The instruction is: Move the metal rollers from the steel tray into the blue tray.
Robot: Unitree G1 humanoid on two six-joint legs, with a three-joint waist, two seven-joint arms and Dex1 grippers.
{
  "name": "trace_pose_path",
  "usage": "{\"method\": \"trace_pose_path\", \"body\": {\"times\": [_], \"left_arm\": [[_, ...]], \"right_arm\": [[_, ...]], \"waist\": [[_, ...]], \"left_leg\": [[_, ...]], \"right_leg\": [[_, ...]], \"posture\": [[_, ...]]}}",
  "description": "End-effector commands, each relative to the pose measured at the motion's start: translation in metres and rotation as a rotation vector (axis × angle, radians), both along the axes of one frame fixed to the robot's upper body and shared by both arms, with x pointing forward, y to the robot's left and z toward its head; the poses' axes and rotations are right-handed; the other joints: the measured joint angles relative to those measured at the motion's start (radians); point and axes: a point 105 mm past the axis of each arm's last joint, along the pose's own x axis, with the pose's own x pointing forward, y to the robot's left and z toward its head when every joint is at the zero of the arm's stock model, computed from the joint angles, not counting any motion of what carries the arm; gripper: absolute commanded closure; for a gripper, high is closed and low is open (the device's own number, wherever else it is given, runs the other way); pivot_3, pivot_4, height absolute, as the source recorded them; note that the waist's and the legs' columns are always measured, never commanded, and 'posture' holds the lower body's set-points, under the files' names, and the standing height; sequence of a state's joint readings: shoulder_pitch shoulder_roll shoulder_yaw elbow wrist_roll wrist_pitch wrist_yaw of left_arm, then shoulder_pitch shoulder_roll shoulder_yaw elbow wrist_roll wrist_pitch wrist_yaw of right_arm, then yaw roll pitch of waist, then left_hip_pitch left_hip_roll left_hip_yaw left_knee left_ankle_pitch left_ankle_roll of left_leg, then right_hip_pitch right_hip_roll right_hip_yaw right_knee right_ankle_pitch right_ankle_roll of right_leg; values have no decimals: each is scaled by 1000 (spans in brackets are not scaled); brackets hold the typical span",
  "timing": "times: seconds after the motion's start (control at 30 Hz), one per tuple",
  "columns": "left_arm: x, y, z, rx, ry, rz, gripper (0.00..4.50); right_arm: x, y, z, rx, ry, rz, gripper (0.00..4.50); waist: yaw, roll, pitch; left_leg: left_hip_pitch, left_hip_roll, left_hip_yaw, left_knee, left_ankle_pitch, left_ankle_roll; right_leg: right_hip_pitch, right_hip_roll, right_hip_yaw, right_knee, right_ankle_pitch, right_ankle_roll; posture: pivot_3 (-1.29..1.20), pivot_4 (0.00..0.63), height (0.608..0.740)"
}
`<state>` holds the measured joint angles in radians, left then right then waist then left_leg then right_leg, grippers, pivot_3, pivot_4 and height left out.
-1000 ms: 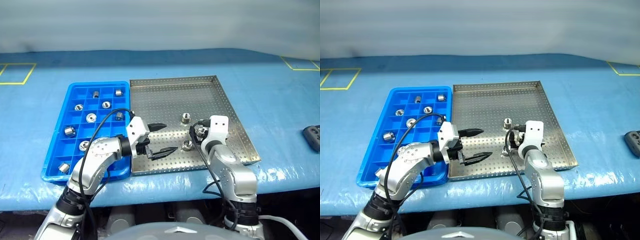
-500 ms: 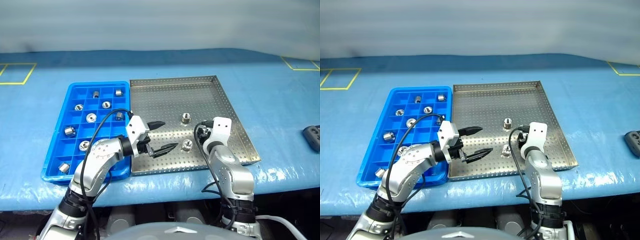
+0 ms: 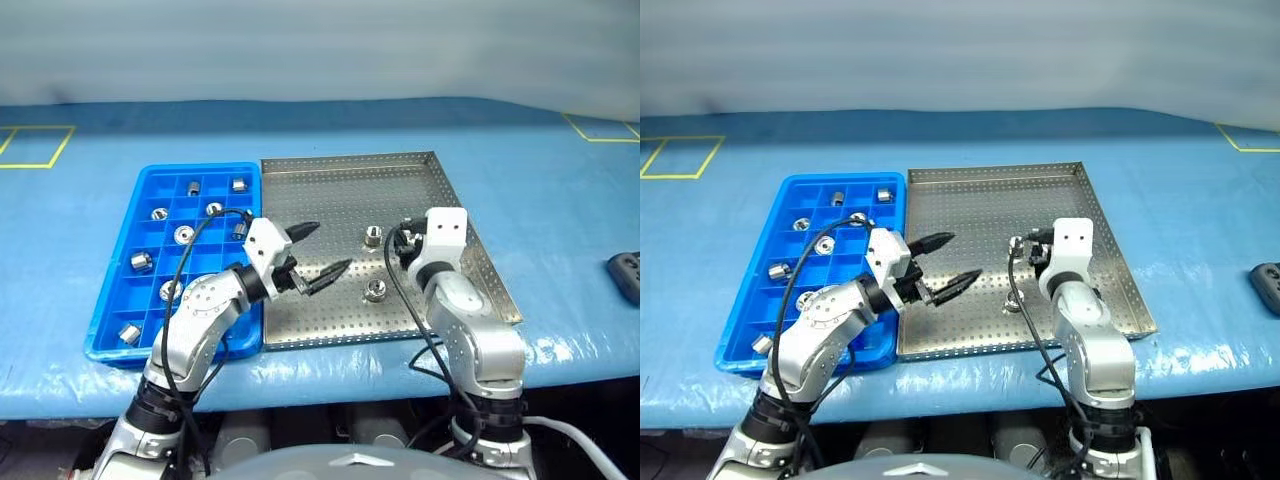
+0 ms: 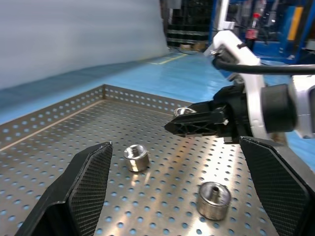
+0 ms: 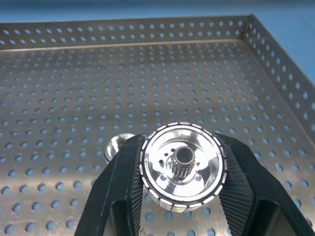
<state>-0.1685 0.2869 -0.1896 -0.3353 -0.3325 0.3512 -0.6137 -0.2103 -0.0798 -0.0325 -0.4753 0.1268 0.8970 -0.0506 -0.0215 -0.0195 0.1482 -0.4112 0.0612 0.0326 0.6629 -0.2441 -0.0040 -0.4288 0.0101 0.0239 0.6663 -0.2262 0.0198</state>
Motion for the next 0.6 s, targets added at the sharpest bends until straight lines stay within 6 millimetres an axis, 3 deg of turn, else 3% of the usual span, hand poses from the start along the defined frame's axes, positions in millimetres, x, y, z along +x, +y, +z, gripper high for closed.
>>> {"method": "trace_pose_path", "body": {"times": [0.03,0.3,0.6], "left_arm": [[6,17,26,-46,-107,115,0],[0,60,32,-23,-140,331,0],[-19,95,28,-9,-120,528,0]], "right_arm": [[10,20,24,-3,-77,98,2787],[30,70,35,-44,-96,309,2787],[32,126,32,-16,-86,521,2787]], "waist": [[9,0,0],[58,0,0],[145,0,1]], "left_leg": [[0,0,0,0,0,0],[-1,0,-1,-3,0,0],[-2,0,-2,-2,0,0]], "right_leg": [[0,0,-1,0,0,0],[0,0,-2,-1,0,-1],[0,-1,-5,-3,0,-1]], "posture": [[126,150,740],[295,150,740],[461,150,740]]}}
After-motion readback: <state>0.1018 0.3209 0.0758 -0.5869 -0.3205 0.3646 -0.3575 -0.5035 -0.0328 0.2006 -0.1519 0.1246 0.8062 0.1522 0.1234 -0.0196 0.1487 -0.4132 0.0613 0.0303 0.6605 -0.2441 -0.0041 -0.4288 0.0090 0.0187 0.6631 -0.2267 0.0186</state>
